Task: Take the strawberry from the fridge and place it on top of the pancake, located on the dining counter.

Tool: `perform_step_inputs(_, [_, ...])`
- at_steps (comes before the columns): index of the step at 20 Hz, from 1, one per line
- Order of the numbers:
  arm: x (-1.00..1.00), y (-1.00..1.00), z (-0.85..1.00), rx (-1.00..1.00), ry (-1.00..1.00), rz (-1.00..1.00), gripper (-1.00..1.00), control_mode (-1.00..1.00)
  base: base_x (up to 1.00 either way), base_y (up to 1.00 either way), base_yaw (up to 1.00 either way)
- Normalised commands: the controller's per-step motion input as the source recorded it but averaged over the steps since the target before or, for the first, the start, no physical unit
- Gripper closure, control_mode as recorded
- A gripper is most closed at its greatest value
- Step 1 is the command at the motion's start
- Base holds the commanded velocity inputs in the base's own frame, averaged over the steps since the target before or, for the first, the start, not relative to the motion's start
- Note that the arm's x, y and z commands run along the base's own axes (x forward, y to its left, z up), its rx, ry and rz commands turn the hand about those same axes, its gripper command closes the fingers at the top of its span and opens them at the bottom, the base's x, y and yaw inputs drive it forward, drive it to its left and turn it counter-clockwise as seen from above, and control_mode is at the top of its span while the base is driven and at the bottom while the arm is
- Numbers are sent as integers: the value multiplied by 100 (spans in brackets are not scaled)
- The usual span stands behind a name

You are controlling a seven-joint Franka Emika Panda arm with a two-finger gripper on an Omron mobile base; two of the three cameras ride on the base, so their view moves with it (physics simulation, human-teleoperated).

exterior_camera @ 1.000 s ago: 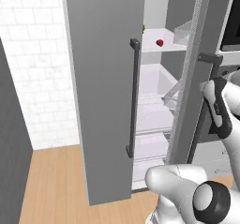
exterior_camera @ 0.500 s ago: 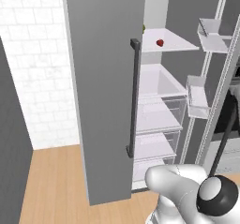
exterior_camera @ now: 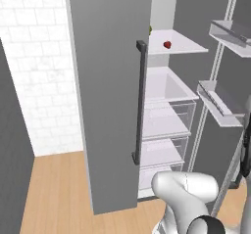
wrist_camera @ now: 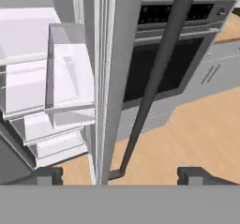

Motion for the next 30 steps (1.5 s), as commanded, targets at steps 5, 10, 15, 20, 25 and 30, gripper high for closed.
perform_step_inputs(5, [8, 100, -1, -48, 28, 1, -100, -100, 0, 0, 0])
perform_step_inputs(10, [72, 60, -10, -32, 37, 5, -100, -100, 0, 0, 0])
perform_step_inputs(15, [99, -1, -46, -14, 27, 6, -100, -100, 0, 0, 0])
perform_step_inputs(20, [100, -40, -71, -2, 17, 7, -100, -100, 0, 0, 0])
perform_step_inputs(25, [69, -76, -47, 0, 12, 0, -100, -100, 0, 0, 0])
perform_step_inputs(30, [39, -62, -42, -1, 9, 0, -100, -100, 0, 0, 0])
